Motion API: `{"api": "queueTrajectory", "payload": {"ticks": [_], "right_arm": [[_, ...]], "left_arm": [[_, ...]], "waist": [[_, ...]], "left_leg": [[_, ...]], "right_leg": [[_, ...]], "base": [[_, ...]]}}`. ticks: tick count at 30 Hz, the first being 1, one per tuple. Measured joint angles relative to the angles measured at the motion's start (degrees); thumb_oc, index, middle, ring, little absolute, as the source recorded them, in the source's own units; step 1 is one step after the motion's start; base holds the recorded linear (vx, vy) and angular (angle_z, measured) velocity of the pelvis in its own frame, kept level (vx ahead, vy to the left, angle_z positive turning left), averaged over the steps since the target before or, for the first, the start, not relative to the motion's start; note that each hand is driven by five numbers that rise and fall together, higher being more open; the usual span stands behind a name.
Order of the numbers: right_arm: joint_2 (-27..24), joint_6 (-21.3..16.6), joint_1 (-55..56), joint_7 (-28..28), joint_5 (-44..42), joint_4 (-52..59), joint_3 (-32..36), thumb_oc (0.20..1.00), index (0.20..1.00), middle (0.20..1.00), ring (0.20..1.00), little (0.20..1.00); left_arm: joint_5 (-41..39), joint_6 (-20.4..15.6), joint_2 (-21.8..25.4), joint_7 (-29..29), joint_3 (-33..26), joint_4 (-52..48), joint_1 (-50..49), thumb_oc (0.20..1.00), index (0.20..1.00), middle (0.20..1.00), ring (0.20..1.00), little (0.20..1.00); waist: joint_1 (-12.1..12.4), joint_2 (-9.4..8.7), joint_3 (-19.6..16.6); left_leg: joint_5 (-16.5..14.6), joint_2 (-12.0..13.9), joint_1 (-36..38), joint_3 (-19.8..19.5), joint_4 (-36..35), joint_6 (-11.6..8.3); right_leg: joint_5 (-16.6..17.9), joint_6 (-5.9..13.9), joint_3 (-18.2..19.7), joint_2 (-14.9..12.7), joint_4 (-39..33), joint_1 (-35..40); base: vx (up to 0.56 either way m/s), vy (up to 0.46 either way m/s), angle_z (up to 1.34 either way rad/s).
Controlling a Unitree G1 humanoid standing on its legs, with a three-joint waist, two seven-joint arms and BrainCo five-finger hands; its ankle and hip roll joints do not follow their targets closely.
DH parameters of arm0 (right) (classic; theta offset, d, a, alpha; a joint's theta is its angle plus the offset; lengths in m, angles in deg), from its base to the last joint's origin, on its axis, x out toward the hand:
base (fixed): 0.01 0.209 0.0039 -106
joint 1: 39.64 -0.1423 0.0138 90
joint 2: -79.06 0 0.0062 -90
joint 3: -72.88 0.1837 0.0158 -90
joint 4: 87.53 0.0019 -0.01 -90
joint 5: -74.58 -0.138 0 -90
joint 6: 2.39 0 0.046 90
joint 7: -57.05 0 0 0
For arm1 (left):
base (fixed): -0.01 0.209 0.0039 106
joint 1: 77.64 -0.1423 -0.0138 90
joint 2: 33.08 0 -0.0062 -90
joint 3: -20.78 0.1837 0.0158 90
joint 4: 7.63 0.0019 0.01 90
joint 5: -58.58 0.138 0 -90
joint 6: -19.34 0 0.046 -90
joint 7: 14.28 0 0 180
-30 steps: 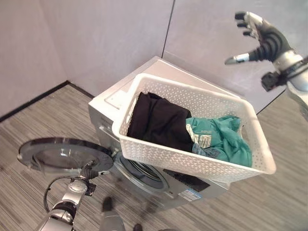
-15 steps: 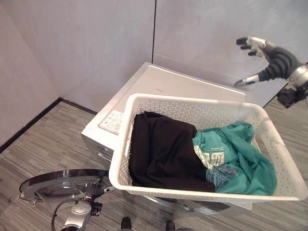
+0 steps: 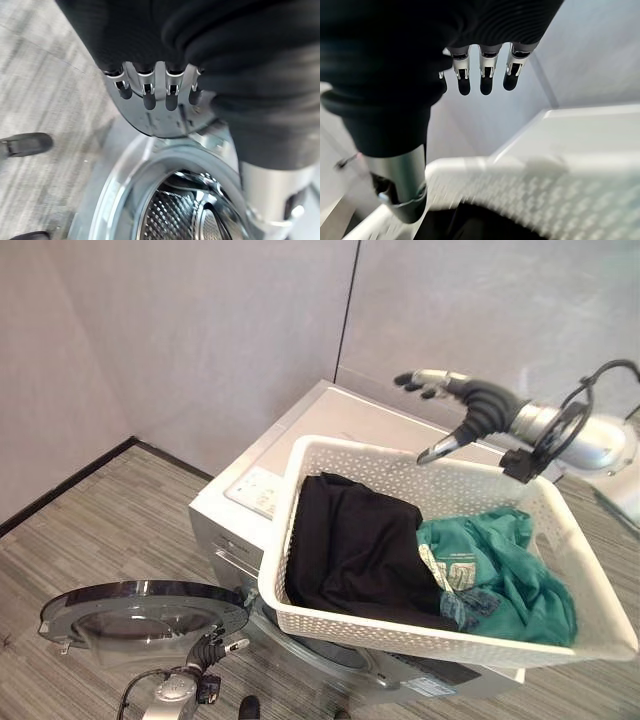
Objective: Grab the laundry basket,head to the washer,open it,put in the laundry and shut it.
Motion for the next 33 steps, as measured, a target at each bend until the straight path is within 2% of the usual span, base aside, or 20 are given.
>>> {"api": "queueTrajectory", "payload": {"ticks": [5, 7, 13, 18, 22, 26, 33], "right_arm": [[-0.49, 0.11, 0.23, 1.69, -0.63, 3.48, -0.36, 1.0, 1.0, 1.0, 1.0, 1.0], [-2.66, 0.08, 0.77, 2.55, -1.14, 5.54, -0.2, 1.0, 1.0, 1.0, 1.0, 1.0], [-4.09, -0.38, 8.74, 4.02, -1.1, 7.51, 4.13, 1.0, 1.0, 1.0, 1.0, 1.0], [-10.38, -1.14, 21.26, 4.56, -1.06, 11.94, 17.92, 1.0, 1.0, 1.0, 1.0, 1.0], [-10.67, -2.04, 27.18, 4.86, -1.07, 12.58, 26.89, 1.0, 1.0, 1.0, 1.0, 1.0], [-9.9, -2.06, 26.59, 4.96, -1.05, 13.62, 25.57, 1.0, 1.0, 1.0, 1.0, 1.0], [-9.45, -2.08, 25.72, 5.98, -1.05, 15.31, 20.04, 1.0, 1.0, 1.0, 1.0, 1.0]], "left_arm": [[0.09, -0.06, -0.21, 0.38, -0.5, 3.59, -1.18, 1.0, 1.0, 1.0, 1.0, 1.0], [0.09, -0.04, -0.34, 0.41, -0.78, 4.67, -1.3, 1.0, 1.0, 1.0, 1.0, 1.0], [0.05, -0.09, -1.47, 0.61, -2.84, 5.45, -2.59, 1.0, 1.0, 1.0, 1.0, 1.0], [0.05, -0.26, -2.63, 0.81, -2.83, 5.31, -2.44, 1.0, 1.0, 1.0, 1.0, 1.0], [0.0, -0.36, -2.72, 0.84, -3.15, 5.89, -2.71, 1.0, 1.0, 1.0, 1.0, 1.0], [-0.04, -0.41, -2.83, 0.88, -3.31, 6.02, -2.38, 1.0, 1.0, 1.0, 1.0, 1.0], [-0.04, -0.55, -4.14, 0.97, -3.15, 5.84, -1.24, 1.0, 1.0, 1.0, 1.0, 1.0]], "waist": [[0.43, -0.4, -0.38], [0.35, -0.47, -0.43], [0.11, -1.02, -1.08], [-0.18, -1.13, -1.23], [-0.76, -0.98, -1.15], [-1.46, -0.73, -0.99], [-1.29, -0.58, -0.96]], "left_leg": [[0.23, -0.35, -1.1, -1.96, -0.01, -0.23], [0.25, -0.4, -1.65, -2.59, -0.02, -0.27], [0.08, -0.36, -2.91, -2.76, -0.25, -0.1], [0.52, -0.52, -3.64, -3.83, 0.0, -0.65], [0.56, -0.49, -3.6, -3.41, -0.01, -0.69], [0.54, -0.39, -3.29, -2.62, -0.04, -0.69], [0.53, -0.47, -3.51, -2.8, -0.23, -0.68]], "right_leg": [[-0.44, 0.06, -1.87, -0.15, 0.0, -0.04], [-0.57, 0.08, -2.65, -0.15, 0.0, -0.22], [-0.79, 0.02, -2.98, -0.12, 0.0, -1.09], [-0.93, 0.02, -3.96, -0.12, 0.0, -1.5], [-0.94, 0.02, -3.49, -0.15, 0.0, -1.71], [-0.87, 0.04, -2.94, -0.19, -0.01, -1.74], [-0.85, 0.06, -3.18, -0.2, -0.01, -1.72]], "base": [[0.0, 0.006, 0.21], [0.0, 0.0, 0.16], [0.0, -0.001, 0.04], [0.0, -0.002, 0.1], [0.0, 0.007, -0.05], [-0.01, 0.014, -0.08], [0.0, 0.005, 0.02]]}}
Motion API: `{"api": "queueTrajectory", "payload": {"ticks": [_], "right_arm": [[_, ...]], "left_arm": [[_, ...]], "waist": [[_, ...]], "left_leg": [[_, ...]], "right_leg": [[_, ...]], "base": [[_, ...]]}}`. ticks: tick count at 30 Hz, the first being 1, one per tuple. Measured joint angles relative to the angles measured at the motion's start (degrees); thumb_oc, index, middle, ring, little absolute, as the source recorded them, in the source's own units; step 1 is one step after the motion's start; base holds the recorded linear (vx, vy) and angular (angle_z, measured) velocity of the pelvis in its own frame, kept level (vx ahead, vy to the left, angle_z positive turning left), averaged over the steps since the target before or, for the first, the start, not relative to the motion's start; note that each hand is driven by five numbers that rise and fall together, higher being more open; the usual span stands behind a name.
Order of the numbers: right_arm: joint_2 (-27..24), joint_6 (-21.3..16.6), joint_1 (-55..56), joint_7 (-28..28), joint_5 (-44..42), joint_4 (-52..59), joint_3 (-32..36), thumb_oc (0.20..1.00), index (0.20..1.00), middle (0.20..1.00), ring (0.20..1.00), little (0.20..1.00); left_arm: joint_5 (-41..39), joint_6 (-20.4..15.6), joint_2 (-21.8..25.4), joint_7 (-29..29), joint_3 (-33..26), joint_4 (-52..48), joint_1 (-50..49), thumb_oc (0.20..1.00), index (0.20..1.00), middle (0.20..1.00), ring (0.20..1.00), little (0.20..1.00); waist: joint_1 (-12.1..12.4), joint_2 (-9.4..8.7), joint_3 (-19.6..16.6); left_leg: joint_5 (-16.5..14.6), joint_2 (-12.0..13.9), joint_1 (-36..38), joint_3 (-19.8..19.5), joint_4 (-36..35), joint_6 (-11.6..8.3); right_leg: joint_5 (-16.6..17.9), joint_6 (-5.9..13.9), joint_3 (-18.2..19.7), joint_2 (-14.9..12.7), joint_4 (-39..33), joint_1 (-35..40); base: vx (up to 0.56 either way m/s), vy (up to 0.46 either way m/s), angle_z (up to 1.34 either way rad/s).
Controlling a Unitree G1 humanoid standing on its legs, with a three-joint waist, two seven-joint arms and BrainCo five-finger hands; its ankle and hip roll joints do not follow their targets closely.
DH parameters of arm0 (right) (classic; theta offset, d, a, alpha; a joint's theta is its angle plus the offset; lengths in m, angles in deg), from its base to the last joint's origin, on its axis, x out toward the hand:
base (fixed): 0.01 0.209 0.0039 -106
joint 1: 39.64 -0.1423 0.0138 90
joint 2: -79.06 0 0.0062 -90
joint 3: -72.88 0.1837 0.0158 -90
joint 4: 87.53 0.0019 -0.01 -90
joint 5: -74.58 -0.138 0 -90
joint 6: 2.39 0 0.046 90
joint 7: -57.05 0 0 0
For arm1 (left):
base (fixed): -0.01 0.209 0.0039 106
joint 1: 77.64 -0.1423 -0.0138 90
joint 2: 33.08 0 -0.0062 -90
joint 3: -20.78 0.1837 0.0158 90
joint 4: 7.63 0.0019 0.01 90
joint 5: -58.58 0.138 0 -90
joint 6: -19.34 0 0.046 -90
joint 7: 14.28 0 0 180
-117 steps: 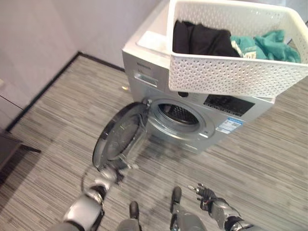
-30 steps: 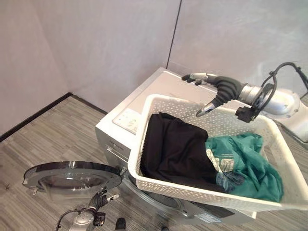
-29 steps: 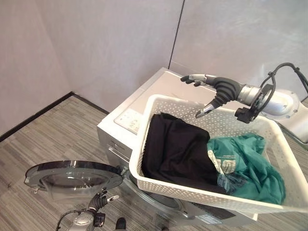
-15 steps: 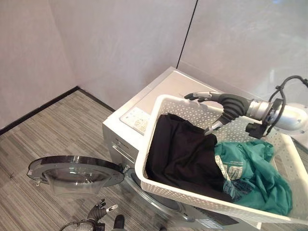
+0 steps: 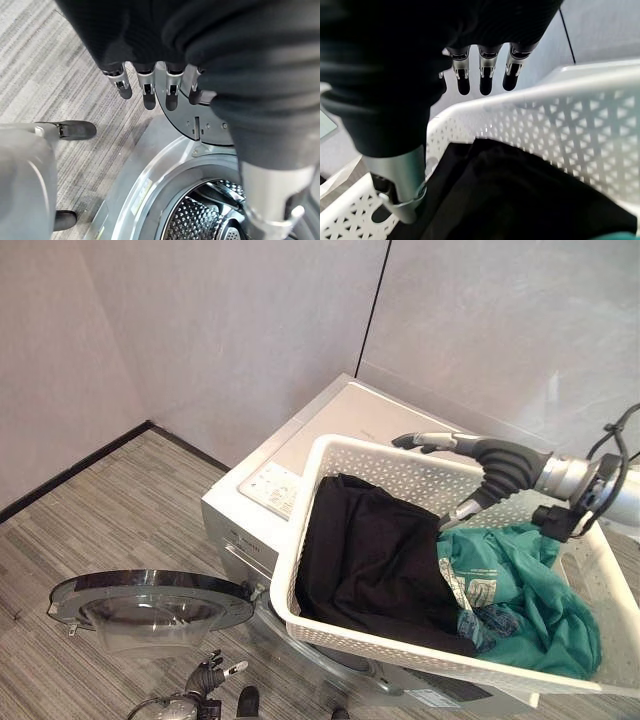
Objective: Grab the laundry basket,head to the washer,open it,put in the laundry and shut it.
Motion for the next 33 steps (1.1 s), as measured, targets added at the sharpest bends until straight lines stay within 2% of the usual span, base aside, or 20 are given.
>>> {"api": "queueTrajectory", "payload": {"ticks": [7, 11, 20, 29, 32, 33], "right_arm": [[2.3, 0.01, -4.04, 0.49, 0.0, 0.32, -4.38, 1.0, 1.0, 1.0, 1.0, 1.0], [4.8, 0.11, -5.85, 0.58, 0.09, 0.22, -8.56, 1.0, 1.0, 1.0, 1.0, 1.0], [6.97, 0.56, -5.01, 0.56, 2.53, -1.07, -9.64, 1.0, 1.0, 1.0, 1.0, 1.0], [7.46, 1.49, 1.43, 4.08, 12.08, -5.96, -10.56, 1.0, 1.0, 1.0, 1.0, 1.0], [10.71, 1.74, 1.05, 4.17, 14.59, -8.03, -11.43, 1.0, 1.0, 1.0, 1.0, 1.0], [13.37, 1.32, 0.71, 4.21, 16.44, -9.97, -11.85, 1.0, 1.0, 1.0, 1.0, 1.0]], "left_arm": [[0.0, -0.06, -0.27, 0.13, -0.23, 1.24, -0.39, 1.0, 1.0, 1.0, 1.0, 1.0], [-0.09, -0.07, -0.27, 0.12, -0.27, 1.25, -0.46, 1.0, 1.0, 1.0, 1.0, 1.0], [-2.21, -0.19, -0.18, 0.03, -1.34, 1.03, -1.06, 1.0, 1.0, 1.0, 1.0, 1.0], [-3.99, -0.33, 0.15, 0.24, -1.31, -1.85, -1.2, 1.0, 1.0, 1.0, 1.0, 1.0], [-4.22, -0.34, 0.3, 0.53, -1.24, -2.11, -0.84, 1.0, 1.0, 1.0, 1.0, 1.0], [-4.39, -0.32, 0.95, 0.6, 0.24, -3.8, -1.21, 1.0, 1.0, 1.0, 1.0, 1.0]], "waist": [[0.26, 0.04, 0.03], [1.45, 0.02, 0.02], [2.17, -0.37, 0.08], [2.95, -1.66, 0.9], [2.99, -1.88, 1.28], [3.05, -1.84, 1.86]], "left_leg": [[0.02, 0.01, -0.04, -0.3, 0.21, -0.01], [0.01, -0.04, -0.21, -0.57, 0.2, -0.02], [0.2, -0.42, -2.07, -2.99, -0.01, -0.22], [0.87, -0.97, -3.7, -4.68, 0.22, -0.44], [0.94, -1.0, -4.17, -5.03, 0.22, -0.46], [1.05, -0.97, -4.3, -5.64, 0.22, -0.61]], "right_leg": [[-0.01, 0.0, -0.12, 0.02, 0.0, -0.02], [-0.01, 0.0, -0.35, 0.02, 0.0, -0.04], [-0.47, 0.01, -2.98, 0.06, 0.0, -0.31], [-0.83, 0.23, -4.48, -0.13, 0.0, -1.21], [-0.84, 0.23, -4.79, -0.08, 0.0, -1.32], [-0.88, 0.26, -4.93, 0.08, -0.01, -1.33]], "base": [[0.0, 0.0, 0.0], [0.0, 0.002, 0.03], [-0.01, -0.002, 0.14], [-0.01, -0.01, 0.13], [-0.04, -0.031, 0.06], [-0.05, -0.024, 0.07]]}}
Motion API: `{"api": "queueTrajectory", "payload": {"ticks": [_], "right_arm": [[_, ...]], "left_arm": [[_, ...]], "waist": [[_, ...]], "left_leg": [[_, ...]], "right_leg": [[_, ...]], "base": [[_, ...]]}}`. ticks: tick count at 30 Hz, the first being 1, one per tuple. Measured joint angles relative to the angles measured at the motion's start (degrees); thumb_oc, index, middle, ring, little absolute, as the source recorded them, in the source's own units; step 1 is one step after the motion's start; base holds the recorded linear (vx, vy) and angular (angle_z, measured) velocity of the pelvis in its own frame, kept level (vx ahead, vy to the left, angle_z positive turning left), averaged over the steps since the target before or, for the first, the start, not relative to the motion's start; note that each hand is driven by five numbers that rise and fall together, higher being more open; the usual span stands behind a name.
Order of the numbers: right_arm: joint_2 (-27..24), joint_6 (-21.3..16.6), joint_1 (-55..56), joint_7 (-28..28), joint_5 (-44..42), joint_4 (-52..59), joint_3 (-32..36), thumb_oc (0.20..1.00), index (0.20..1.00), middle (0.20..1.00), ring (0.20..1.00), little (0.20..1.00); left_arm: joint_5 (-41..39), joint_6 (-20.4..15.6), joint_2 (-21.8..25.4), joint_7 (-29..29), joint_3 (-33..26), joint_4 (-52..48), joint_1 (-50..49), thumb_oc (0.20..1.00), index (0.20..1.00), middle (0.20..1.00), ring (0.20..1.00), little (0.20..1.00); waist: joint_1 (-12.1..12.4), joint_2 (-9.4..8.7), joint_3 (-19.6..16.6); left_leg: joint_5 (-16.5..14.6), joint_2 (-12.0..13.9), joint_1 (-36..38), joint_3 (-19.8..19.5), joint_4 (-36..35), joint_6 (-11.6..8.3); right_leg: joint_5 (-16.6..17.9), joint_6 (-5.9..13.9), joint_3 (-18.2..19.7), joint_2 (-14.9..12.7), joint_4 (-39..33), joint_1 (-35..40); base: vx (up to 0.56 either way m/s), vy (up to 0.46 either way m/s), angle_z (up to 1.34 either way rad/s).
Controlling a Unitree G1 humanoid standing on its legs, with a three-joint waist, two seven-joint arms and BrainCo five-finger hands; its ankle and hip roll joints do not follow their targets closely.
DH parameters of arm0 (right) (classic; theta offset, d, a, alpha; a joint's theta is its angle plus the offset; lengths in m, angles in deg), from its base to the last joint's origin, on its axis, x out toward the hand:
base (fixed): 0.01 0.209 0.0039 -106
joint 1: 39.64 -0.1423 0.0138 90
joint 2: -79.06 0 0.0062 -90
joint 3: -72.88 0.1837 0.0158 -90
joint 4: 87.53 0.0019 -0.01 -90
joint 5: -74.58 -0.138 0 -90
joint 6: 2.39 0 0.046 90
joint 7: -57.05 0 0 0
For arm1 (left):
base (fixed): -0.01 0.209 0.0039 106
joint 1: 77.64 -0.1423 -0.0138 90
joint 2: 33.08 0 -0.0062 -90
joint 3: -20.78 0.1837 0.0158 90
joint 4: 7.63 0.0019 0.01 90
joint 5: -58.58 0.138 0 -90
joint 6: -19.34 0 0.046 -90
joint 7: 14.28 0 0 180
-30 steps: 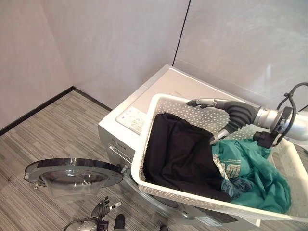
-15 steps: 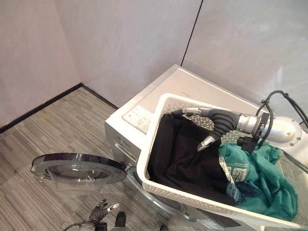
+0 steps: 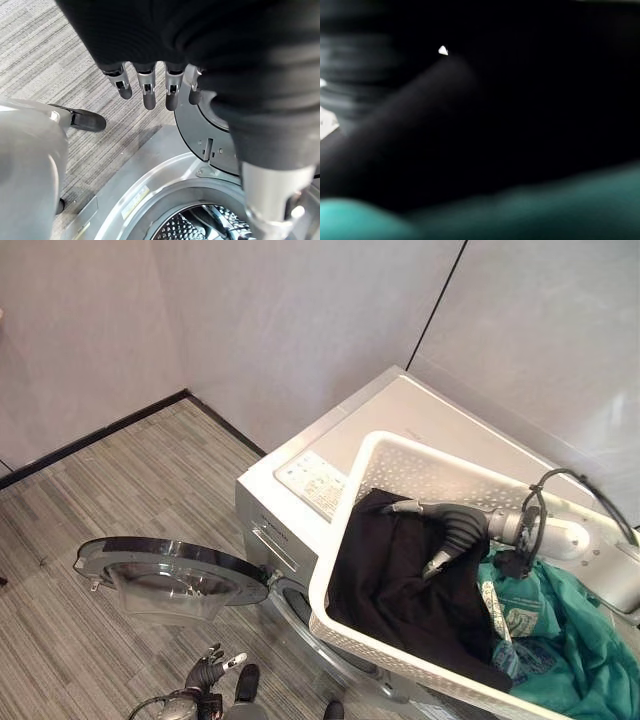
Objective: Grab the laundry basket,head to the washer,open it,put in the laundry and shut it.
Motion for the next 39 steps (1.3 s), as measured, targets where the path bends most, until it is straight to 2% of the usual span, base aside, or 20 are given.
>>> {"api": "queueTrajectory", "payload": {"ticks": [5, 13, 14, 15, 16, 17, 22, 30, 34, 39], "right_arm": [[4.4, -0.84, -3.82, -0.29, 6.87, -2.33, 0.5, 1.0, 1.0, 1.0, 1.0, 1.0], [6.88, -0.93, -7.75, -0.39, 11.23, -5.51, 0.99, 1.0, 1.0, 1.0, 1.0, 1.0], [6.87, -0.93, -7.83, -0.39, 11.86, -5.6, 1.0, 0.79, 0.79, 0.79, 0.79, 0.79], [6.88, -0.93, -7.86, -0.39, 12.19, -5.74, 1.01, 0.79, 0.79, 0.79, 0.79, 0.79], [6.87, -0.93, -7.88, -0.39, 12.36, -5.79, 1.12, 0.31, 0.31, 0.31, 0.31, 0.31], [6.88, -0.93, -7.88, -0.41, 12.38, -5.87, 1.31, 0.2, 0.2, 0.2, 0.2, 0.2], [9.66, -0.93, -6.45, -2.53, 14.49, -6.75, 4.82, 0.2, 0.2, 0.2, 0.2, 0.2], [9.67, -0.97, -4.27, -5.4, 17.34, -6.87, 7.58, 0.2, 0.2, 0.2, 0.2, 0.2], [9.14, -0.51, -0.39, -7.47, 17.53, -8.43, 13.26, 0.2, 0.2, 0.2, 0.2, 0.2], [7.97, 1.82, 2.76, -11.31, 18.41, -9.25, 22.24, 0.2, 0.2, 0.2, 0.2, 0.2]], "left_arm": [[0.0, -0.13, 1.84, 0.48, 2.65, -3.56, 0.04, 1.0, 1.0, 1.0, 1.0, 1.0], [-0.11, -0.08, 2.86, 0.2, 2.7, -3.5, 0.15, 1.0, 1.0, 1.0, 1.0, 1.0], [-0.11, -0.06, 3.13, -0.01, 2.71, -3.48, 0.06, 1.0, 1.0, 1.0, 1.0, 1.0], [-0.12, -0.05, 3.25, -0.02, 2.71, -3.48, 0.08, 1.0, 1.0, 1.0, 1.0, 1.0], [-0.12, -0.05, 3.28, -0.03, 2.71, -3.48, 0.18, 1.0, 1.0, 1.0, 1.0, 1.0], [-0.12, -0.05, 3.26, -0.03, 2.72, -3.49, 0.28, 1.0, 1.0, 1.0, 1.0, 1.0], [-0.12, 0.07, 3.22, -0.05, 2.97, -3.87, 0.36, 1.0, 1.0, 1.0, 1.0, 1.0], [-0.06, 0.13, 3.18, -0.06, 2.92, -4.35, 0.65, 1.0, 1.0, 1.0, 1.0, 1.0], [0.01, 0.2, 3.18, -0.06, 2.62, -4.37, 0.63, 1.0, 1.0, 1.0, 1.0, 1.0], [0.1, 0.39, 3.06, -0.09, 2.21, -5.16, 0.84, 1.0, 1.0, 1.0, 1.0, 1.0]], "waist": [[-0.03, -0.08, 1.1], [0.72, 0.42, 1.59], [0.87, 0.44, 1.65], [1.03, 0.47, 1.68], [1.11, 0.54, 1.72], [1.22, 0.62, 1.78], [1.56, 0.92, 1.98], [1.8, 0.91, 1.98], [1.98, 0.81, 1.91], [1.66, 2.11, 2.8]], "left_leg": [[0.65, 0.46, -2.03, -0.95, 0.01, -0.62], [1.72, 0.79, -4.89, -1.82, 0.01, -1.04], [1.74, 0.79, -4.89, -1.86, 0.01, -1.05], [1.74, 0.78, -4.88, -1.85, 0.01, -1.05], [1.68, 0.78, -4.89, -1.89, 0.0, -1.11], [1.63, 0.78, -4.9, -1.91, 0.0, -1.15], [1.6, 0.67, -4.94, -2.0, 0.0, -1.0], [2.03, 0.41, -4.78, -2.17, 0.01, -0.75], [1.92, 0.2, -4.73, -2.1, 0.02, -0.61], [1.87, -0.04, -4.52, -1.86, 0.03, -0.49]], "right_leg": [[0.1, -0.19, -1.02, 0.64, -0.01, -1.53], [0.56, -0.54, -1.56, 1.2, -0.02, -3.98], [0.58, -0.55, -1.56, 1.21, -0.02, -3.98], [0.58, -0.55, -1.56, 1.2, -0.03, -3.97], [0.59, -0.55, -1.57, 1.21, -0.05, -3.97], [0.61, -0.56, -1.58, 1.21, -0.09, -3.97], [0.68, -0.55, -1.63, 1.13, -0.03, -3.94], [0.72, -0.55, -1.86, 0.91, -0.02, -3.94], [0.77, -0.47, -1.85, 0.65, -0.01, -3.91], [0.83, -0.36, -1.68, 0.37, 0.0, -3.82]], "base": [[-0.05, -0.033, 0.11], [-0.01, -0.011, 0.05], [0.0, 0.0, 0.0], [0.0, 0.0, 0.0], [0.0, 0.0, 0.0], [0.0, 0.0, 0.0], [0.0, 0.0, 0.0], [0.0, 0.002, 0.01], [0.0, 0.0, 0.0], [0.0, 0.003, -0.01]]}}
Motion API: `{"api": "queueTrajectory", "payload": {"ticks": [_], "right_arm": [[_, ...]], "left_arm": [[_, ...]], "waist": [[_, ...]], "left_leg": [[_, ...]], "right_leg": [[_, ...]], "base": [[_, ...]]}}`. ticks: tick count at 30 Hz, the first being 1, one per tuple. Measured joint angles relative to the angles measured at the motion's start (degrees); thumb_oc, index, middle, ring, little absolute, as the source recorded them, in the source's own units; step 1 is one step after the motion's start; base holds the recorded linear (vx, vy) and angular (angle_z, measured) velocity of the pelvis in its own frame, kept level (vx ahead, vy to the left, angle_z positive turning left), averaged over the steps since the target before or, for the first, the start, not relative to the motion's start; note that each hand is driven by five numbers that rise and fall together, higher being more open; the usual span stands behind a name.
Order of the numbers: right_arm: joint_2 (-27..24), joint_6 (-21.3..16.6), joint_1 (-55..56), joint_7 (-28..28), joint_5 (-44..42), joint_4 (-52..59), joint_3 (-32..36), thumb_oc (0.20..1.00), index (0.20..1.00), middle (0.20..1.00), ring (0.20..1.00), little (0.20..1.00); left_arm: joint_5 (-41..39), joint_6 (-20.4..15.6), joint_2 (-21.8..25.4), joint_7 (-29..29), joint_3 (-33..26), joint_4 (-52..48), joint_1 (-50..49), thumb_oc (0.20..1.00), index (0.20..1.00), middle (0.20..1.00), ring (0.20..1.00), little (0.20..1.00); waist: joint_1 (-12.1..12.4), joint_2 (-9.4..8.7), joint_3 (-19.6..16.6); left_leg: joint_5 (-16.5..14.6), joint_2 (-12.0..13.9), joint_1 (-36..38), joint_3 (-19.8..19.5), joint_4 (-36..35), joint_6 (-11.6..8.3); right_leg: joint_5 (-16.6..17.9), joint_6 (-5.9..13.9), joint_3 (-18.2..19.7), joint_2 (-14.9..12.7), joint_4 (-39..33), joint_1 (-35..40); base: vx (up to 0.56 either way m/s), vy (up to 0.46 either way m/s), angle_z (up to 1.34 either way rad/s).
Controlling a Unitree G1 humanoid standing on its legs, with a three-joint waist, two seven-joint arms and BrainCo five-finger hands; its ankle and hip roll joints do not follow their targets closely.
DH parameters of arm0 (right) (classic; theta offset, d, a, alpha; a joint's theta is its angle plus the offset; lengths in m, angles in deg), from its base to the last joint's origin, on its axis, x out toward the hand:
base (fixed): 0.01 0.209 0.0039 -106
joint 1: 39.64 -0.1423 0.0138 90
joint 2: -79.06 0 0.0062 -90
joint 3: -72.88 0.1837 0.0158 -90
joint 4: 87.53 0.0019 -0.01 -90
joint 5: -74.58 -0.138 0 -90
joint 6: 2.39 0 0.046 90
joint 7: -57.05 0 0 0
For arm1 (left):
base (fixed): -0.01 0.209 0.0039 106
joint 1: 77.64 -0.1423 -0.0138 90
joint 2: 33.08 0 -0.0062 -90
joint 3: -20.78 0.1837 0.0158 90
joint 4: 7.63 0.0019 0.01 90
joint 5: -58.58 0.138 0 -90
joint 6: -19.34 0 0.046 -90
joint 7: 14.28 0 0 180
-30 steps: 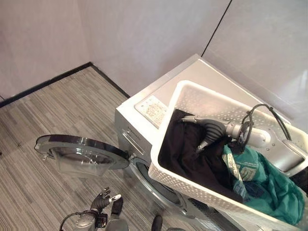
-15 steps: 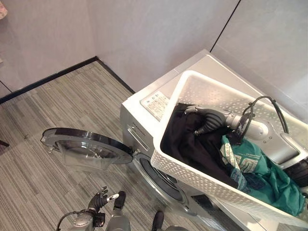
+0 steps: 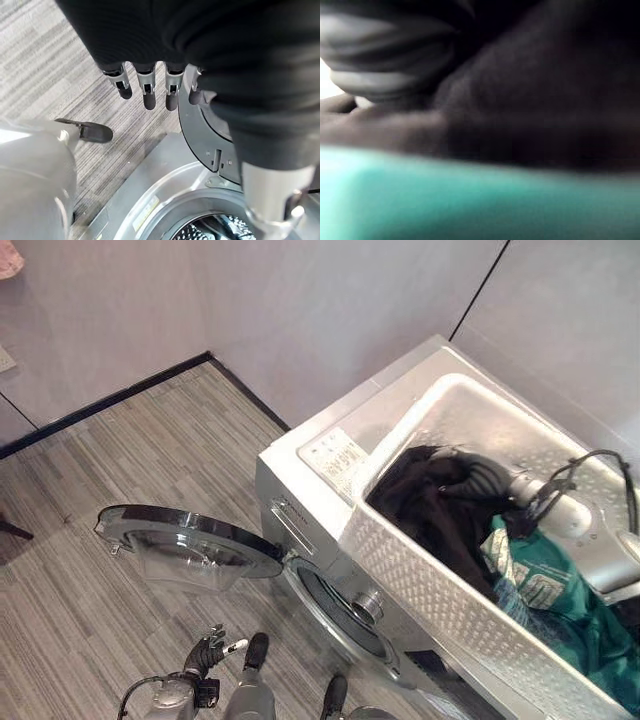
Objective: Grab the laundry basket,head to the washer,open it,put in the laundry and shut it.
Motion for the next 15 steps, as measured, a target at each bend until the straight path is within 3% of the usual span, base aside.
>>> {"api": "queueTrajectory", "payload": {"ticks": [3, 8, 10, 11, 15], "right_arm": [[-0.32, 0.44, -0.13, -4.58, 0.05, 0.27, 5.96, 0.2, 0.2, 0.2, 0.2, 0.2], [-0.86, 0.16, -3.78, -12.06, 3.63, 0.4, 10.02, 0.2, 0.2, 0.2, 0.2, 0.2], [-0.84, 0.9, -11.14, -14.04, 6.31, -1.22, 8.02, 0.2, 0.2, 0.2, 0.2, 0.2], [-0.83, 1.04, -17.37, -17.83, 7.11, -4.53, 6.76, 0.2, 0.2, 0.2, 0.2, 0.2], [-0.86, 1.55, -26.11, -22.02, 7.91, -8.45, 3.4, 0.2, 0.2, 0.2, 0.2, 0.2]], "left_arm": [[0.02, 0.01, -0.22, 0.01, -0.11, -0.56, -0.12, 1.0, 1.0, 1.0, 1.0, 1.0], [0.04, 0.02, -0.41, -0.04, -1.6, -0.62, 0.12, 1.0, 1.0, 1.0, 1.0, 1.0], [0.06, 0.18, -0.9, -1.14, -1.72, 0.71, 0.55, 1.0, 1.0, 1.0, 1.0, 1.0], [0.06, 0.07, -1.0, -1.7, -1.47, 0.45, 1.04, 1.0, 1.0, 1.0, 1.0, 1.0], [0.06, -0.07, -1.33, -2.09, -0.71, 0.44, 1.23, 1.0, 1.0, 1.0, 1.0, 1.0]], "waist": [[-0.28, 0.45, 0.3], [-0.44, 0.52, 0.34], [-0.61, 0.98, 0.1], [-0.26, 0.98, 0.1], [0.08, 0.76, -0.05]], "left_leg": [[-0.13, -0.28, 1.12, 0.06, 0.0, 0.33], [-0.51, -0.21, 2.56, 1.2, -0.01, 0.8], [-0.65, -0.24, 2.96, 1.76, 0.0, 0.98], [-0.64, -0.26, 3.73, 1.78, 0.0, 0.99], [-0.73, -0.27, 4.52, 1.82, 0.0, 1.09]], "right_leg": [[-0.13, 0.12, 0.26, -0.27, 0.0, 1.02], [-0.39, 0.12, 1.31, -0.38, 0.0, 1.96], [-0.19, 0.21, 2.02, -0.52, 0.01, 2.02], [-0.18, 0.24, 2.03, -0.56, 0.0, 2.78], [-0.27, 0.3, 2.06, -0.58, 0.0, 3.58]], "base": [[0.0, 0.003, -0.02], [0.02, 0.012, -0.1], [0.02, 0.012, -0.13], [0.02, 0.003, -0.06], [0.0, 0.0, 0.0]]}}
